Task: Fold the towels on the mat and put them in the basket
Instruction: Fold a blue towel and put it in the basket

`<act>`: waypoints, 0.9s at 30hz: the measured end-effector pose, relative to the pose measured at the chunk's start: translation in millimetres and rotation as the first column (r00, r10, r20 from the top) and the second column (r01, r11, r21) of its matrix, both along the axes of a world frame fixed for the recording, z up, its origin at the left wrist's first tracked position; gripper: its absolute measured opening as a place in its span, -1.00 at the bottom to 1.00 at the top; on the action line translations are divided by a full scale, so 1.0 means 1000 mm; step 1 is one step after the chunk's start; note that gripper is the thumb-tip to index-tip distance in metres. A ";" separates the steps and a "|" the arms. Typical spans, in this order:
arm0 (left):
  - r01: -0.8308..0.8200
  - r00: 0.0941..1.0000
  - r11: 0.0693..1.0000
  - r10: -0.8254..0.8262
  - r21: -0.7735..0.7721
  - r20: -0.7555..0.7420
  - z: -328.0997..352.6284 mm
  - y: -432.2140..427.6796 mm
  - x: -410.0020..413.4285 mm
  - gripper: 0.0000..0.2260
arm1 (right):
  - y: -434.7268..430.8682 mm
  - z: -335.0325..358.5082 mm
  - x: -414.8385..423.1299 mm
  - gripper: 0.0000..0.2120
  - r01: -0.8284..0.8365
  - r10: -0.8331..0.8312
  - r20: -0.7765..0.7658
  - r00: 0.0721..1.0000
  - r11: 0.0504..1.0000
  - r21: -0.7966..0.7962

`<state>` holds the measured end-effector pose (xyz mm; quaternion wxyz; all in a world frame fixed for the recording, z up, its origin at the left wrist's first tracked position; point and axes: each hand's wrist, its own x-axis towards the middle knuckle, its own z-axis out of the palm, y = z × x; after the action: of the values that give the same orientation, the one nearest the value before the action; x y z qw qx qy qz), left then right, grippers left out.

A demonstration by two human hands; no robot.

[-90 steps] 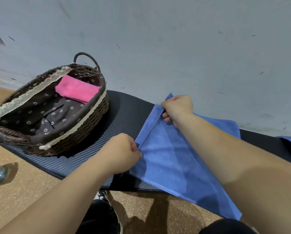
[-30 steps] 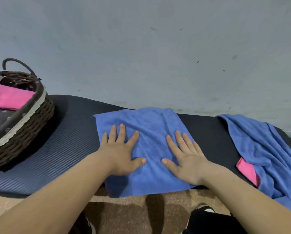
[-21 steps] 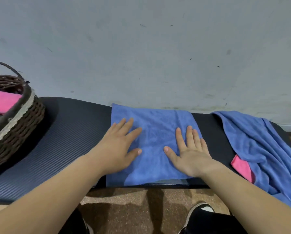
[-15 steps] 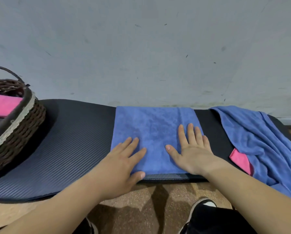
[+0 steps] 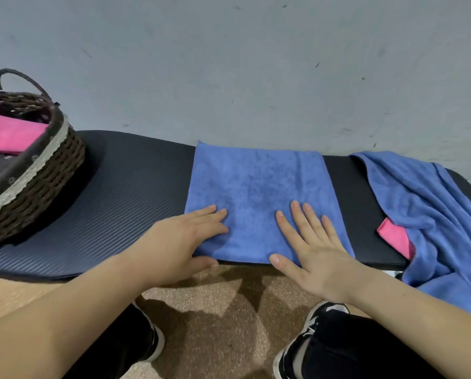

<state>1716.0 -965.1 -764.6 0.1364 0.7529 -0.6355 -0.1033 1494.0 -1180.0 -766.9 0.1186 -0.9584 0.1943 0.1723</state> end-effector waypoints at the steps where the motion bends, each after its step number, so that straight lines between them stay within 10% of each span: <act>1: -0.012 0.999 1.000 0.011 -0.016 -0.038 0.001 0.003 -0.002 -0.57 | 0.001 0.001 -0.002 -0.19 -0.022 0.022 0.000 1.000 1.000 -0.002; 4: -0.042 0.995 0.997 0.035 -0.070 -0.090 0.005 0.009 -0.005 -0.89 | -0.001 0.000 -0.011 -0.13 -0.099 0.100 0.048 0.994 0.995 -0.028; 17: -0.375 0.918 0.924 0.358 -0.073 -0.173 0.042 0.031 0.004 -0.73 | -0.036 0.043 -0.045 -0.65 0.055 -0.137 0.387 0.912 0.975 0.216; 21: -0.439 0.843 0.898 0.394 -0.043 -0.367 0.054 0.033 0.002 -0.82 | -0.044 0.069 -0.049 -0.96 0.139 -0.278 0.259 0.925 0.882 0.449; 27: -0.389 0.596 0.919 0.302 0.061 -0.744 0.068 0.036 0.012 -0.78 | -0.060 0.099 -0.047 -0.91 0.221 -0.444 0.072 0.893 0.573 0.789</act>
<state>1727.8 -929.4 -696.2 0.4401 0.7451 -0.3711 -0.3367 1446.9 -1240.0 -667.8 0.5662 -0.7764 0.2639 0.0835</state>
